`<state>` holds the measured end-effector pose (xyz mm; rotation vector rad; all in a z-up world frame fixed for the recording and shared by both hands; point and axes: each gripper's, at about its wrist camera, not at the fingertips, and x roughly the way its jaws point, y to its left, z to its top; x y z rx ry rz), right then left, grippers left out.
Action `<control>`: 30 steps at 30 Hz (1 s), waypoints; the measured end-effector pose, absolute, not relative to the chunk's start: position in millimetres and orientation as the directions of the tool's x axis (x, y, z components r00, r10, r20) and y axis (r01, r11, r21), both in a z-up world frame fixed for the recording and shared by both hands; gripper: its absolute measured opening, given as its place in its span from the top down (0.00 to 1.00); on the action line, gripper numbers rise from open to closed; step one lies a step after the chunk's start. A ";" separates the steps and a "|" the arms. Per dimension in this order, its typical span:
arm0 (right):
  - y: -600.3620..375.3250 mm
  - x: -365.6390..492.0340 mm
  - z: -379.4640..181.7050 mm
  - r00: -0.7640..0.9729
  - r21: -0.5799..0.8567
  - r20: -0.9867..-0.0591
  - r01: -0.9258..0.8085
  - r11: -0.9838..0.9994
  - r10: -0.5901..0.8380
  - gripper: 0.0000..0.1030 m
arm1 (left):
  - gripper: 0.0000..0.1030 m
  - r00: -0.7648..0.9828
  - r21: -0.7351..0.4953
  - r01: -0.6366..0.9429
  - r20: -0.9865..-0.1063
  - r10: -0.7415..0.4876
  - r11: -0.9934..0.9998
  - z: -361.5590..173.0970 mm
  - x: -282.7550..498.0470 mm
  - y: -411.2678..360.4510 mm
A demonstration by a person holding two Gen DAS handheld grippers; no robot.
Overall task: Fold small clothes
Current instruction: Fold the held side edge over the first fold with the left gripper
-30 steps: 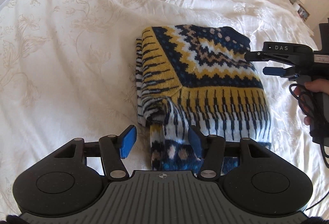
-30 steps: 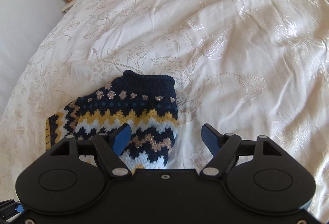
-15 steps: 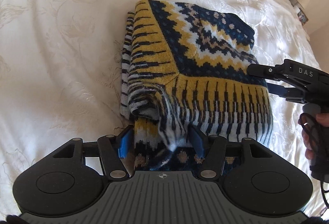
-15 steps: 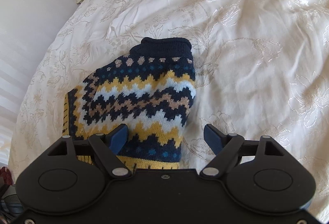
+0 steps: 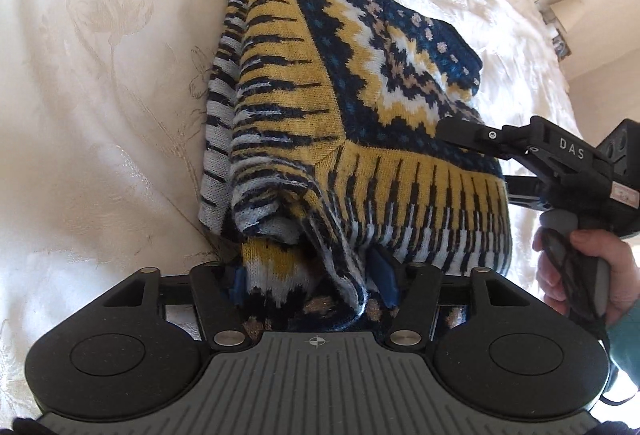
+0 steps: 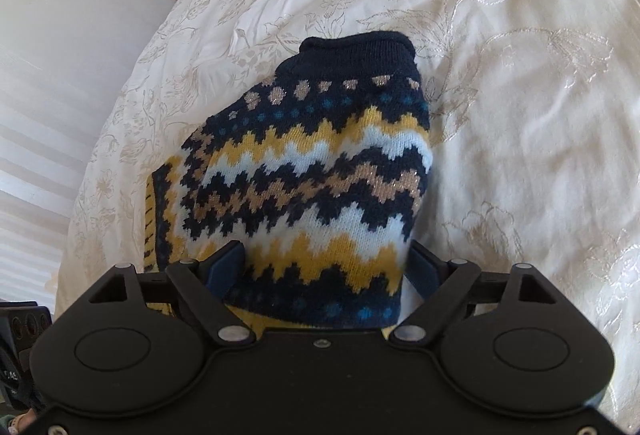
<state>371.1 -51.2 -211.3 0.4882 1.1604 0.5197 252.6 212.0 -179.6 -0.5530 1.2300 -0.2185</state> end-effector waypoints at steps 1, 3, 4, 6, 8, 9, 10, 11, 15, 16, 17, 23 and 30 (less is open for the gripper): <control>-50.3 369.3 -212.0 0.306 0.610 -0.724 -0.133 0.781 0.618 0.32 | 0.59 0.331 -0.525 -0.136 -0.823 -0.461 0.840 -180.1 252.8 213.3; -51.3 365.5 -209.8 0.321 0.605 -0.724 -0.128 0.786 0.610 0.48 | 0.68 0.327 -0.548 -0.133 -0.811 -0.486 0.826 -178.7 254.4 214.5; -52.7 365.2 -208.4 0.328 0.612 -0.721 -0.112 0.783 0.611 0.53 | 0.72 0.324 -0.553 -0.124 -0.807 -0.493 0.824 -177.3 255.3 214.3; -54.4 365.8 -203.7 0.338 0.624 -0.718 -0.073 0.778 0.608 0.56 | 0.74 0.325 -0.556 -0.108 -0.803 -0.500 0.824 -173.0 256.6 216.1; -51.9 363.1 -195.8 0.349 0.616 -0.721 -0.075 0.784 0.599 0.57 | 0.74 0.329 -0.560 -0.110 -0.800 -0.502 0.821 -168.0 255.4 217.3; -51.4 360.7 -191.6 0.353 0.614 -0.720 -0.076 0.785 0.597 0.57 | 0.74 0.331 -0.562 -0.108 -0.798 -0.504 0.820 -165.1 254.2 217.6; -51.9 358.0 -187.5 0.357 0.616 -0.718 -0.074 0.784 0.597 0.57 | 0.74 0.334 -0.564 -0.105 -0.796 -0.506 0.819 -162.3 252.3 217.7; -53.3 354.1 -182.0 0.361 0.616 -0.717 -0.072 0.785 0.596 0.57 | 0.75 0.333 -0.571 -0.104 -0.792 -0.513 0.814 -159.2 250.5 215.5; -64.5 336.5 -162.2 0.351 0.590 -0.733 -0.100 0.802 0.583 0.57 | 0.75 0.322 -0.600 -0.087 -0.772 -0.548 0.795 -150.1 236.0 200.9; -68.7 332.5 -158.3 0.344 0.584 -0.739 -0.102 0.806 0.579 0.57 | 0.75 0.316 -0.600 -0.076 -0.772 -0.551 0.796 -148.3 232.9 196.1; -75.1 326.5 -154.5 0.335 0.574 -0.749 -0.104 0.812 0.572 0.57 | 0.75 0.305 -0.602 -0.062 -0.771 -0.559 0.796 -146.9 228.2 188.5; -99.3 314.9 -135.7 0.277 0.520 -0.805 -0.097 0.849 0.525 0.57 | 0.75 0.234 -0.611 -0.015 -0.772 -0.592 0.791 -148.7 205.4 153.0; -96.5 289.5 -143.8 0.290 0.435 -0.848 -0.100 0.895 0.444 0.43 | 0.74 0.225 -0.421 -0.070 -0.890 -0.397 0.904 -163.2 183.3 144.6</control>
